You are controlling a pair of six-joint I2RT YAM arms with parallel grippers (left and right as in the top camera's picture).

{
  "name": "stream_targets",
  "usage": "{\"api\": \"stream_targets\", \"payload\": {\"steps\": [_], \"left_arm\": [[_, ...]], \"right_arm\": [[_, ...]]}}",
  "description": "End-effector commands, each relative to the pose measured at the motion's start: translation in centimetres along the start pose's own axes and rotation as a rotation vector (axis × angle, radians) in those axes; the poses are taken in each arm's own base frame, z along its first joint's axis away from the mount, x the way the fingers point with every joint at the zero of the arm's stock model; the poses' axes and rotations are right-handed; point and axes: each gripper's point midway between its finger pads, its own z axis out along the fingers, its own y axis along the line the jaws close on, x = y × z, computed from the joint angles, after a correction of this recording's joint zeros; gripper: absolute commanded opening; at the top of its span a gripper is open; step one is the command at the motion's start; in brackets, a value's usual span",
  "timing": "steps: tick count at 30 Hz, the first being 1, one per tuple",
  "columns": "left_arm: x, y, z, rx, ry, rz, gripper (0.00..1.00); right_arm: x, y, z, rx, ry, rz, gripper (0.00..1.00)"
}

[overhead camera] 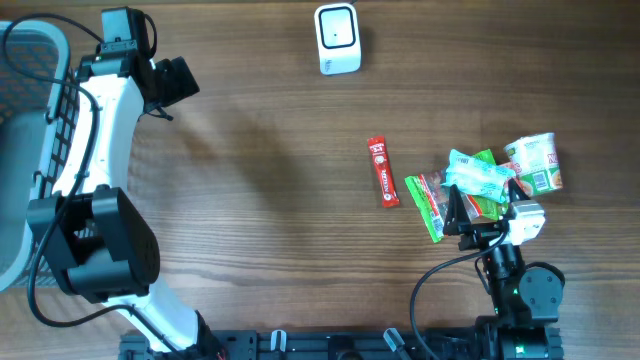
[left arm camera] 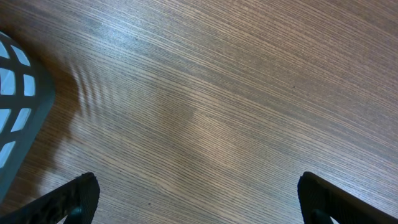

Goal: Scan the item barcode

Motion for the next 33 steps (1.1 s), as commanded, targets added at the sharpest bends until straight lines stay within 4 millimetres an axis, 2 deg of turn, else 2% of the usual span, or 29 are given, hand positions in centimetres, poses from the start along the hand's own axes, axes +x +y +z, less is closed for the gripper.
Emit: {"api": "stream_targets", "payload": {"steps": [1, 17, 18, 20, 25, 27, 28, 30, 33], "left_arm": [[-0.1, -0.1, -0.1, 0.007, -0.002, -0.003, 1.0], [0.0, -0.4, -0.2, 0.01, -0.003, 0.003, 1.0], [0.0, -0.6, -0.4, 0.014, -0.008, 0.007, 1.0], [-0.5, -1.6, -2.5, 0.039, -0.052, 0.023, 1.0], [-1.7, -4.4, -11.8, 0.149, -0.242, 0.063, 1.0], [-1.8, -5.1, -18.3, 0.221, -0.371, 0.074, 1.0], [-1.7, -5.0, -20.3, 0.241, -0.411, 0.073, 1.0], [-1.2, -4.0, -26.4, 0.299, -0.541, 0.061, 1.0], [0.6, -1.9, -34.5, 0.373, -0.72, 0.038, 1.0]], "right_arm": [[-0.3, 0.3, -0.1, -0.015, -0.017, -0.021, 1.0], [-0.4, 0.3, -0.1, -0.015, -0.017, -0.021, 1.0], [-0.4, 0.3, -0.1, -0.015, -0.016, -0.021, 1.0], [-0.4, 0.3, -0.1, -0.015, -0.016, -0.021, 1.0], [-0.4, 0.3, -0.1, -0.015, -0.016, -0.021, 1.0], [-0.4, 0.3, -0.1, -0.015, -0.016, -0.021, 1.0], [-0.4, 0.3, -0.1, -0.015, -0.017, -0.021, 1.0], [-0.4, 0.3, -0.1, -0.015, -0.016, -0.021, 1.0], [-0.4, 0.3, -0.1, -0.015, -0.016, -0.021, 1.0]]}}
